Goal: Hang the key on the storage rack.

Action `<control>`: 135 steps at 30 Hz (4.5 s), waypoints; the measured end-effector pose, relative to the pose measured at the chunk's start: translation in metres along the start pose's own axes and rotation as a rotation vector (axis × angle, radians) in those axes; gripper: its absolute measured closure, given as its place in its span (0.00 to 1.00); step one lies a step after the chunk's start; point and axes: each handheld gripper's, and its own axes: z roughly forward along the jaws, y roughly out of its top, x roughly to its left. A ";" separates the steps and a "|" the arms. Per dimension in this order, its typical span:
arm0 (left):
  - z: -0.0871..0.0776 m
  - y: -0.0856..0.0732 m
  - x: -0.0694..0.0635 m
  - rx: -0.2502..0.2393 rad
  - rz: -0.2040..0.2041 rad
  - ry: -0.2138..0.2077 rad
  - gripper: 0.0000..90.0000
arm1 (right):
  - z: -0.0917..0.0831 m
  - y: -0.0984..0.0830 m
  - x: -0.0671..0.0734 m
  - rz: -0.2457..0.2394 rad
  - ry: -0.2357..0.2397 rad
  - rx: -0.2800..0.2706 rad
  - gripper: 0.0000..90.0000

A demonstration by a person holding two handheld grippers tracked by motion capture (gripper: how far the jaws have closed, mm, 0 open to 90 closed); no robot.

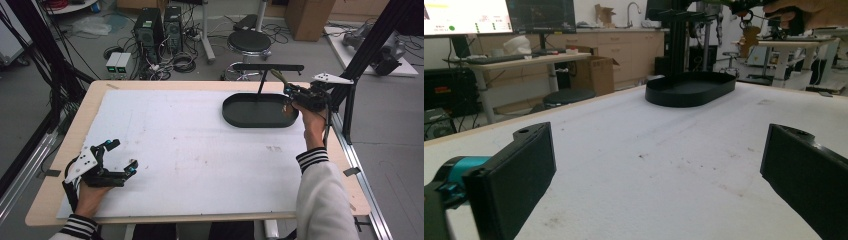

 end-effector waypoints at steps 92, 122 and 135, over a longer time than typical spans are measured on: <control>-0.006 -0.012 -0.002 -0.028 -0.002 0.035 0.02 | 0.063 -0.021 -0.033 0.111 -0.215 0.095 0.86; -0.004 -0.011 -0.001 -0.001 -0.026 0.067 0.02 | -0.048 -0.060 0.034 -0.151 0.007 -0.079 0.00; -0.005 -0.011 -0.003 -0.005 -0.022 0.078 0.02 | -0.090 -0.138 0.062 -0.183 0.034 -0.259 0.00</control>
